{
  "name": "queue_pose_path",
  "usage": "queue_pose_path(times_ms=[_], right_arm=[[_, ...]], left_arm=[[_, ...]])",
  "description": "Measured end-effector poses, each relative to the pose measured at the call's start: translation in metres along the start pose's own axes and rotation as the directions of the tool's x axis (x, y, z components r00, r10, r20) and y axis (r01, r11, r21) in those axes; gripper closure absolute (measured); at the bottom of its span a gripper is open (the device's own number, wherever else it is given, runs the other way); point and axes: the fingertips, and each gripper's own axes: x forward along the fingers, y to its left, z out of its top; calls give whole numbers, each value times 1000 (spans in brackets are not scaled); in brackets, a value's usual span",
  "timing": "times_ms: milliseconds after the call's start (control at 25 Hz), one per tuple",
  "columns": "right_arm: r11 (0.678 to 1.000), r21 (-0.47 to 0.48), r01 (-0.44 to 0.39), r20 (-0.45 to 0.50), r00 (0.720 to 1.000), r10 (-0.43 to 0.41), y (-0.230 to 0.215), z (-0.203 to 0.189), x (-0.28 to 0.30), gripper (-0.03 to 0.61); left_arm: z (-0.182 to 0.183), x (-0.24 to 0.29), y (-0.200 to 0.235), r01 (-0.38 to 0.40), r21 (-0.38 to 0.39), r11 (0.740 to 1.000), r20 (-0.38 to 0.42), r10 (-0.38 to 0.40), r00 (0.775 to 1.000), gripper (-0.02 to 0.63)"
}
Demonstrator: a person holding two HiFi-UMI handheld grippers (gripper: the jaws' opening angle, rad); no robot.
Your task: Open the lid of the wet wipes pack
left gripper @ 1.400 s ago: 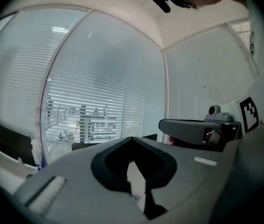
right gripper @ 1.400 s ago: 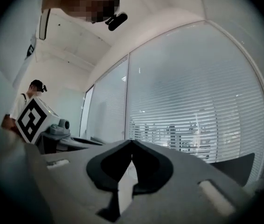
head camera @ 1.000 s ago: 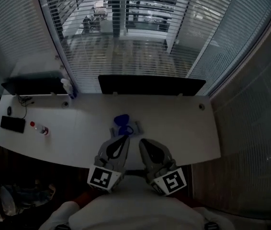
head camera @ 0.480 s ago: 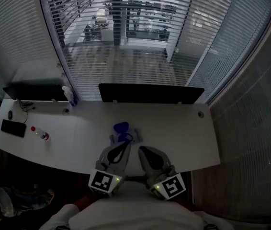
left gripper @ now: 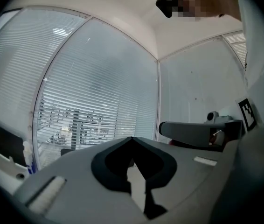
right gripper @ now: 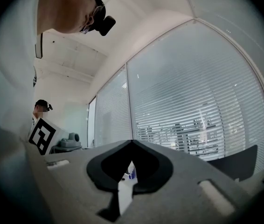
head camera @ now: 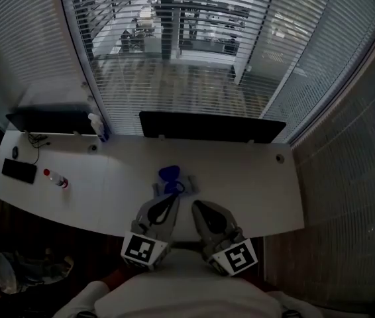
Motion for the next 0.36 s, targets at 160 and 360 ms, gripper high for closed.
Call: queue_pose_path(times_ms=[160,360], right_arm=[[1000,10,-2,-15,1000,2,0,3,3,579],[1000,10,2,-16,1000,-2,-6,3,-1,579]], left_arm=[[0,3,-2,7,-1,1000,-3,-7,1000,611],[0,8,-6,7,3,1000,-6,-7,1000,611]])
